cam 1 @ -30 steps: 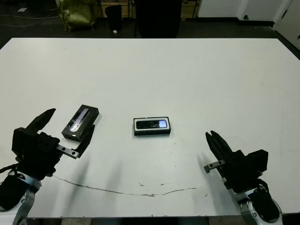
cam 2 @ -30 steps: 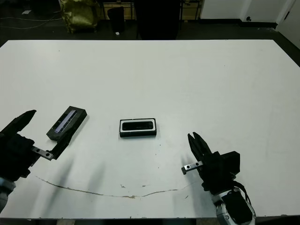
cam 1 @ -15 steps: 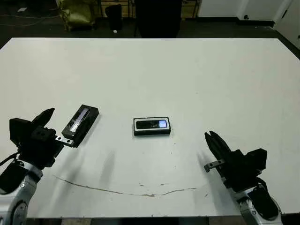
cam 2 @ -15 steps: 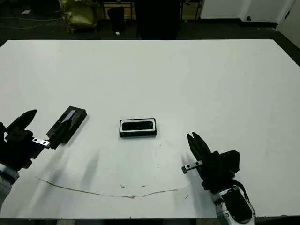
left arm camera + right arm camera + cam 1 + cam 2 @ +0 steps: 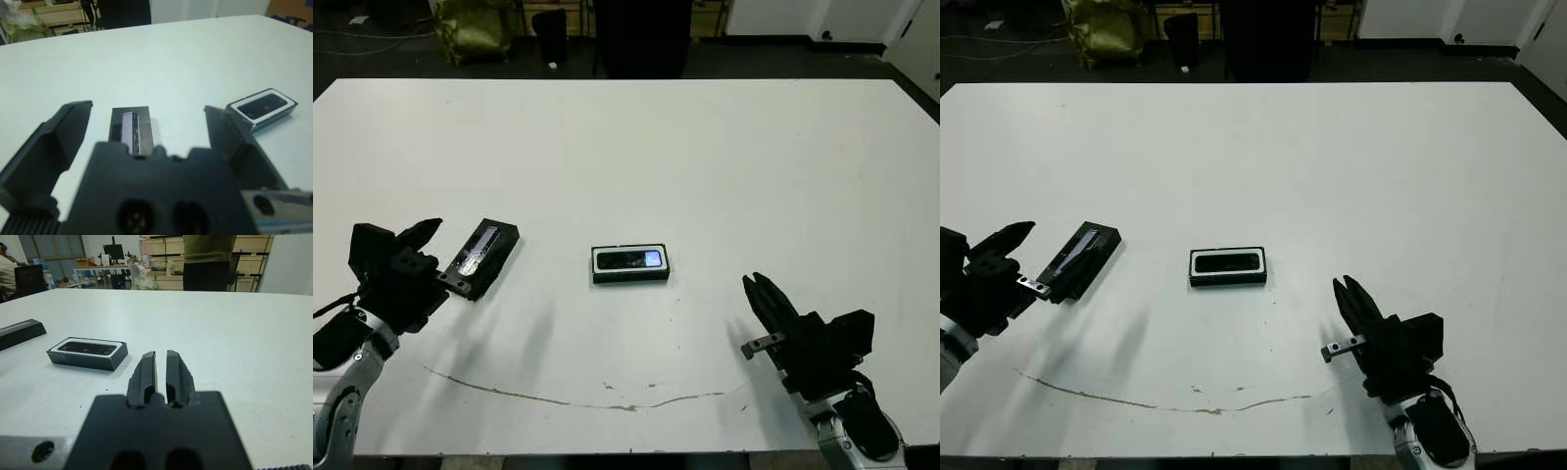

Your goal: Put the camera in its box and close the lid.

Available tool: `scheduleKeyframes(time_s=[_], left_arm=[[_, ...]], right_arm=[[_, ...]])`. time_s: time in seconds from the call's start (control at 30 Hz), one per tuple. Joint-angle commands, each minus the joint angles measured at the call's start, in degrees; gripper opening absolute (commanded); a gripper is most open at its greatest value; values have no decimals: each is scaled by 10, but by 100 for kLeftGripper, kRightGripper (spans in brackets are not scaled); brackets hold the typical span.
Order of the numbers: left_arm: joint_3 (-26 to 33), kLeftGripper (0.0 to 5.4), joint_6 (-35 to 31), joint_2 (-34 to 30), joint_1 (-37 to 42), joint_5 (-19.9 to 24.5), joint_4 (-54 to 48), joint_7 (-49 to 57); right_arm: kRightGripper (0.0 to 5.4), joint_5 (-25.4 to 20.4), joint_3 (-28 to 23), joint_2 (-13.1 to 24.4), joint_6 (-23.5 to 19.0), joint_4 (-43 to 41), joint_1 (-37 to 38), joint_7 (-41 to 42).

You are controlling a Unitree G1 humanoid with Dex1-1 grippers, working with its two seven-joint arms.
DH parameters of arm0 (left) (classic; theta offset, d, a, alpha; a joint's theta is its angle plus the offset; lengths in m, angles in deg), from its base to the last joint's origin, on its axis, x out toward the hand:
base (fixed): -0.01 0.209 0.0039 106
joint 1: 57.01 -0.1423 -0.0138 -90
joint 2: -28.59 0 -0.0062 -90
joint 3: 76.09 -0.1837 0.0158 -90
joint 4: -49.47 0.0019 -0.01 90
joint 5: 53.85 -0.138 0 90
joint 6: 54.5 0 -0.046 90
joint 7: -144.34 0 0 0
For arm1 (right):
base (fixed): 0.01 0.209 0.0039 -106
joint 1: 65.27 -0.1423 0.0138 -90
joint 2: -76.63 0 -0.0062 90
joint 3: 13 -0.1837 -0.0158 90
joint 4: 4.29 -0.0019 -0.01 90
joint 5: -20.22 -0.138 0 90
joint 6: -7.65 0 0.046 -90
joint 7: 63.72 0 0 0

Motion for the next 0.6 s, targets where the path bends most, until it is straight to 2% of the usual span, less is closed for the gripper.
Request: scheduleKeyframes(time_s=[0.03, 0.17, 0.3, 0.47, 0.6], left_arm=[[-12, 538, 5, -10, 5, -15, 30, -6], [-17, 538, -5, -12, 14, -21, 47, -2], [-23, 538, -4, -12, 20, -32, 64, 3], [-20, 538, -8, -6, 29, -24, 88, 0], [-26, 538, -3, -11, 34, -32, 104, -3]], right_arm=[[0, 4, -1, 5, -10, 0, 6, -3], [0, 1, -2, 7, -21, -7, 8, -5], [0, 1, -4, 7, -18, -5, 7, -4], [0, 0, -5, 6, -4, 5, 5, 2], [0, -3, -5, 6, -11, -3, 7, 1]])
